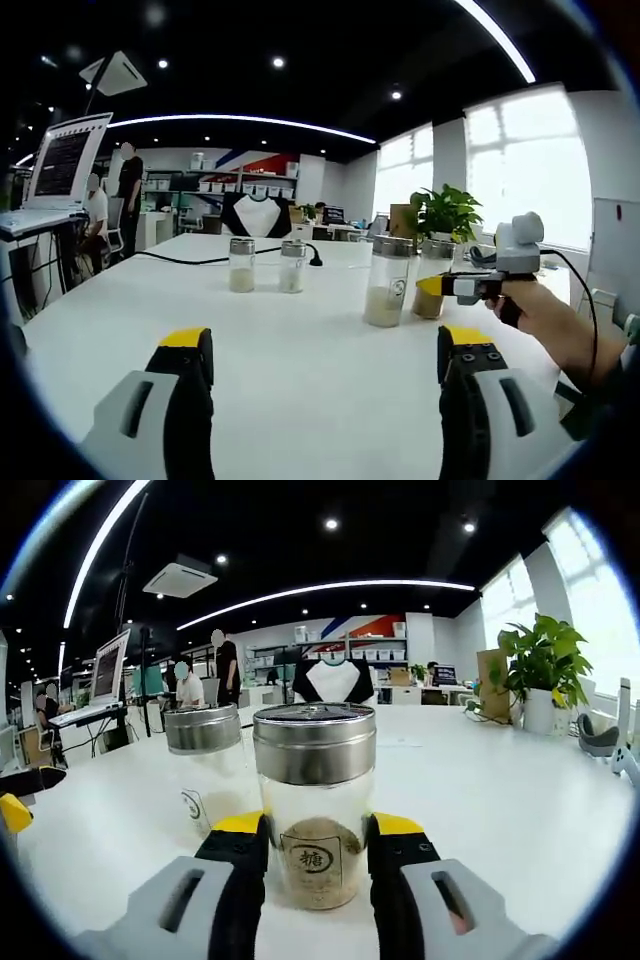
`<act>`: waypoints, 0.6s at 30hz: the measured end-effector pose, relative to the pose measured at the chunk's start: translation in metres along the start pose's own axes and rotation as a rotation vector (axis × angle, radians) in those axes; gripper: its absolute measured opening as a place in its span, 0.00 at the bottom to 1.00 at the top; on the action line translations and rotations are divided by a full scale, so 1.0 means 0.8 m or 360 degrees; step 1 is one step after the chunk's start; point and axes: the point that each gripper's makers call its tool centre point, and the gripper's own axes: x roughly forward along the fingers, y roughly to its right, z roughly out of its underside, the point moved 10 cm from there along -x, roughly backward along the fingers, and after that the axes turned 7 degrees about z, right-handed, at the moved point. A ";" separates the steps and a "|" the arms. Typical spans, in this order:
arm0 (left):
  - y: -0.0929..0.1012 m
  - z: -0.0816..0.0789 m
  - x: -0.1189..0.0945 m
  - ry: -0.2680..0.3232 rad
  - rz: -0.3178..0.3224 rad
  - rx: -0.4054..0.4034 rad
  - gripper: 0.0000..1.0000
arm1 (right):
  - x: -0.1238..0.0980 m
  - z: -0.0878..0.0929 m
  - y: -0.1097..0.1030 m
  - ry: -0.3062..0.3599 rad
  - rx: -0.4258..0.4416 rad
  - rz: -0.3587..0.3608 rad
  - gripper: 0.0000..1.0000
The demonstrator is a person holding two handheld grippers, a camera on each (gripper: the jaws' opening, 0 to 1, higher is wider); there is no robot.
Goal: Rotate the seasoning bottle until the label or dispensing opening points toward the visible target arrow and the bottle remains upright within the marked orientation range
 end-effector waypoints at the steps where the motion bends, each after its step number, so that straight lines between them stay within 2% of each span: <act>1: 0.000 0.000 0.000 -0.0002 -0.0001 -0.0001 0.98 | 0.000 0.000 0.000 0.0001 0.0000 0.0004 0.38; 18: -0.002 0.002 -0.001 -0.0010 -0.0006 -0.0013 0.98 | 0.001 0.000 -0.007 -0.0007 0.0027 0.0125 0.38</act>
